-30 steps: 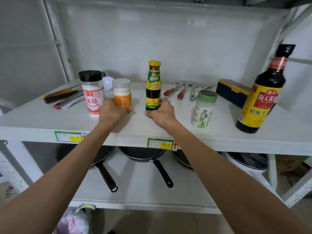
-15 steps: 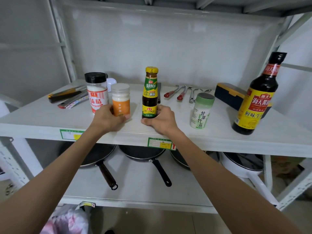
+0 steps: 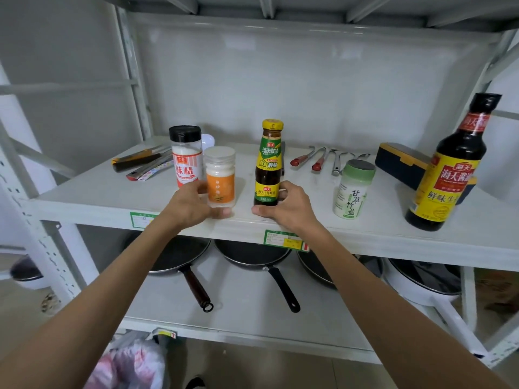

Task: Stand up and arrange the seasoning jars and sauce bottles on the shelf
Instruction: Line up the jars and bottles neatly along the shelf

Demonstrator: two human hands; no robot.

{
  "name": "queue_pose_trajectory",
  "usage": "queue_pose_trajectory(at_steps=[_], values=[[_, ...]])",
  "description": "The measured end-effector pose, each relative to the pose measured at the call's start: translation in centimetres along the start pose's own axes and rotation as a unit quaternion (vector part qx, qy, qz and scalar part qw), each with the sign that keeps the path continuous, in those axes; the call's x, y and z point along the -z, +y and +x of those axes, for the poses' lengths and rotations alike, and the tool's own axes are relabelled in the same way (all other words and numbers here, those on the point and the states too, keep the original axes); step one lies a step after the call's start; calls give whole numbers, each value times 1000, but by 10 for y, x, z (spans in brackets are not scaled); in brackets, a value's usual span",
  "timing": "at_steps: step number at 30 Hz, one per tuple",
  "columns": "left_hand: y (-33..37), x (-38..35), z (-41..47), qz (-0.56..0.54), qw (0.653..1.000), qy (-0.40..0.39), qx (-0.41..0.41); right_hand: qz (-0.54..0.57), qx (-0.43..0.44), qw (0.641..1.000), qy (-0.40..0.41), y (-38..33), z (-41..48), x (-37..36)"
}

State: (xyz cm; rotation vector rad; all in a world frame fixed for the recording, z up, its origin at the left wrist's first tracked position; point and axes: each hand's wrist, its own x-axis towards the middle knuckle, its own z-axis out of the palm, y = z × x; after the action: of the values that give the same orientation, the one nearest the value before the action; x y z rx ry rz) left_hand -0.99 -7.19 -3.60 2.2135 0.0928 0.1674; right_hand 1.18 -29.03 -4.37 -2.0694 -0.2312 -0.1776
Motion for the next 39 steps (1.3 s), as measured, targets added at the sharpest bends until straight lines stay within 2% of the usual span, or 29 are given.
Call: queue_pose_trajectory(at_steps=[1, 4, 6, 10, 15, 26, 39], values=[[-4, 7, 0, -8, 1000, 6, 14, 5, 2, 1000, -12, 1, 1, 1], [-13, 33, 3, -49, 992, 112, 25, 21, 7, 999, -34, 8, 5, 5], [-17, 46, 11, -78, 985, 149, 26, 18, 9, 999, -39, 11, 8, 5], [-18, 56, 32, -86, 990, 101, 52, -5, 7, 999, -38, 12, 9, 3], [-16, 50, 48, -88, 995, 49, 17, -4, 11, 999, -36, 15, 11, 2], [-37, 62, 29, -93, 990, 108, 13, -5, 16, 999, -30, 18, 12, 3], [-53, 81, 4, -106, 987, 118, 9, -3, -3, 1000, -11, 10, 5, 5]])
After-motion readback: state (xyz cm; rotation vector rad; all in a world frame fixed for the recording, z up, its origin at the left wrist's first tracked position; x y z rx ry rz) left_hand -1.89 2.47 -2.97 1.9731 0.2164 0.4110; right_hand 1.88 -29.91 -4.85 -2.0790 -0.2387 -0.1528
